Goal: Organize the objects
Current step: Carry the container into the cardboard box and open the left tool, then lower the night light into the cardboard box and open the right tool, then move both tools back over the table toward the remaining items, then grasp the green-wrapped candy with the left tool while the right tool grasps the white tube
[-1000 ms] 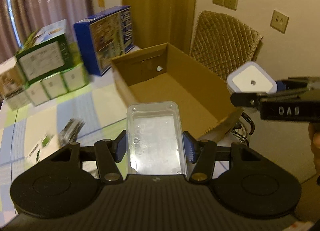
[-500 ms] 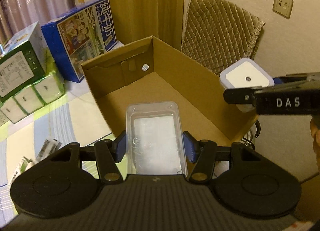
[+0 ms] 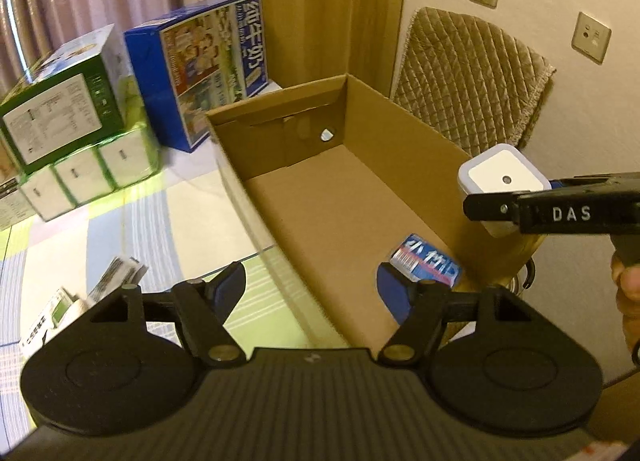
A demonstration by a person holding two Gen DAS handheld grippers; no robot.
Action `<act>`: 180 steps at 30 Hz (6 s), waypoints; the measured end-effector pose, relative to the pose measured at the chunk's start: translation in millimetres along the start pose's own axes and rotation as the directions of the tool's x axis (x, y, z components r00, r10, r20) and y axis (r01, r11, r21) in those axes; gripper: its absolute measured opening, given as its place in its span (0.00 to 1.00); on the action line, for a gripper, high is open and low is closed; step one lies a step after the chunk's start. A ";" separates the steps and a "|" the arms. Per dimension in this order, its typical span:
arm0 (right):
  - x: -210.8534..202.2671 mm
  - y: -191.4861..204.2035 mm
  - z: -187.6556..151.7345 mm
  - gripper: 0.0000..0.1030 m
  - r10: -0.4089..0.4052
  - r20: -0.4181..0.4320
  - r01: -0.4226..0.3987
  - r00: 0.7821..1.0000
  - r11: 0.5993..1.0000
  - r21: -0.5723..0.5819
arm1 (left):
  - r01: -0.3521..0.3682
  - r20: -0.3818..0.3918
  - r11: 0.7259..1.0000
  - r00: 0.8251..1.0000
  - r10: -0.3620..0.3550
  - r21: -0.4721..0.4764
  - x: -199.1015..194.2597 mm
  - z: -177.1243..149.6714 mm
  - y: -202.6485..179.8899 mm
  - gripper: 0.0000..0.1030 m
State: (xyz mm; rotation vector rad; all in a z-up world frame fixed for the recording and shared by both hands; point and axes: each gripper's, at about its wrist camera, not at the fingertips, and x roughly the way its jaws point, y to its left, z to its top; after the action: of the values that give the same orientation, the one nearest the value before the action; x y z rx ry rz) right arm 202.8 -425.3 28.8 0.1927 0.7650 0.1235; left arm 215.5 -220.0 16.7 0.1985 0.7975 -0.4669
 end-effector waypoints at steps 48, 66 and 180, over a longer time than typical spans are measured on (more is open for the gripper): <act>-140.9 142.8 -118.3 0.98 0.175 0.030 -0.174 0.984 0.983 -0.054 | -0.207 0.039 0.945 0.974 0.224 -0.254 -202.9 -164.5 96.6 0.99; -121.7 169.6 -133.5 0.98 0.217 -0.020 -0.218 0.976 0.972 -0.087 | -0.268 -0.001 0.906 0.959 0.284 -0.327 -219.4 -198.5 135.2 0.99; 134.2 276.0 -164.2 0.77 0.031 -0.040 -0.037 0.999 0.984 -0.173 | -0.206 -0.156 0.956 0.972 0.175 -0.209 -12.2 -200.1 269.8 0.21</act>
State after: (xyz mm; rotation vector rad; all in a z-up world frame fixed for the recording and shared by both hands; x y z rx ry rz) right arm 173.0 -110.8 -117.5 0.0377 0.7842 0.2260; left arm 207.8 90.2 -112.5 0.0967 0.9481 -0.1790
